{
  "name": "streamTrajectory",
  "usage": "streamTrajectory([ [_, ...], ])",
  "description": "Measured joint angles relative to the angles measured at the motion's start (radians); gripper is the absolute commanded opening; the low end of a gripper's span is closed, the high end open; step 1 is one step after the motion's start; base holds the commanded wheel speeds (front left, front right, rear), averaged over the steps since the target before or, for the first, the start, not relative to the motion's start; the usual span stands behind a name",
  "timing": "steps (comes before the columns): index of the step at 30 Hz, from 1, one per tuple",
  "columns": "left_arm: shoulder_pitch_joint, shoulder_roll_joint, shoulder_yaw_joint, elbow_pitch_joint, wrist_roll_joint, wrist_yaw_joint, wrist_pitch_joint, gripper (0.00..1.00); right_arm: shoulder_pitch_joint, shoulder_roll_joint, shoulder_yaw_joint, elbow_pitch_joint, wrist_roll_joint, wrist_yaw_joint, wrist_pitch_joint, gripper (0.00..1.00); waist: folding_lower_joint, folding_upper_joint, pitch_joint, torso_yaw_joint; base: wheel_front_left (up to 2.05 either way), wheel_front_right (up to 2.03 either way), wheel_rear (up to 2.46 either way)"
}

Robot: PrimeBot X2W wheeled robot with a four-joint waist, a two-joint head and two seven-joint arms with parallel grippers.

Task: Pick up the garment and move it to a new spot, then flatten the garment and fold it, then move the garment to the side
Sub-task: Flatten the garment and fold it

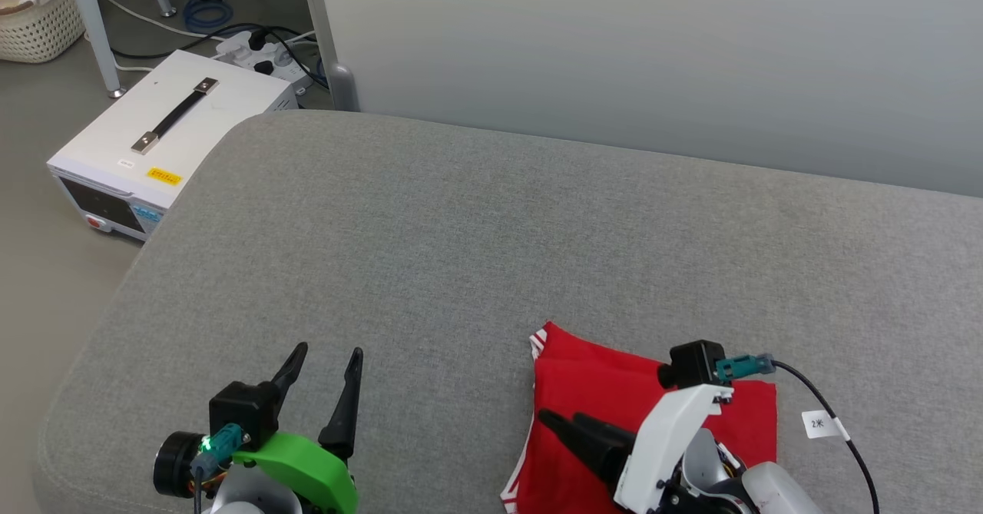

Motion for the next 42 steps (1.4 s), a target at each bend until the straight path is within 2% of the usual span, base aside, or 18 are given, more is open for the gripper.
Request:
streamTrajectory([
  [6,0.000,-0.005,0.002,0.001,0.000,0.000,0.000,1.00,-0.027,0.001,0.035,-0.001,0.062,0.000,-0.011,1.00,0.0000,0.0000,-0.004,-0.011,0.00,0.00,0.00],
  [9,0.000,-0.007,0.007,-0.002,0.003,-0.002,0.000,1.00,-0.039,0.002,0.016,-0.010,0.037,0.000,-0.015,1.00,0.0000,-0.0001,-0.009,-0.022,0.00,0.00,0.00],
  [13,0.000,-0.021,0.027,-0.029,0.008,-0.005,0.000,1.00,-0.076,-0.031,-0.020,-0.053,-0.143,0.000,-0.049,1.00,0.0000,0.0000,-0.012,-0.039,0.00,0.00,0.00],
  [15,0.000,-0.027,0.044,-0.048,0.013,-0.007,0.000,1.00,-0.095,-0.089,-0.026,-0.087,-0.256,0.000,-0.087,1.00,0.0000,0.0000,-0.013,-0.049,0.00,0.00,0.00],
  [21,0.006,-0.065,0.099,-0.108,0.038,-0.033,0.000,1.00,-0.106,-0.246,-0.063,-0.155,-0.479,0.000,-0.229,1.00,0.0000,0.0000,-0.015,-0.080,0.00,0.00,0.00],
  [25,0.019,-0.095,0.133,-0.133,0.063,-0.051,0.000,1.00,-0.099,-0.287,-0.149,-0.181,-0.551,0.000,-0.326,1.00,0.0000,0.0000,-0.015,-0.101,0.00,0.00,0.00],
  [35,0.067,-0.169,0.228,-0.193,0.140,-0.117,0.000,1.00,0.071,-0.244,-0.356,-0.295,-0.603,0.000,-0.511,1.00,0.0000,0.0000,-0.007,-0.156,0.00,0.00,0.00],
  [42,0.098,-0.219,0.269,-0.208,0.202,-0.155,0.000,1.00,0.202,-0.136,-0.420,-0.379,-0.655,0.000,-0.591,1.00,0.0000,0.0000,-0.006,-0.170,0.00,0.00,0.00],
])
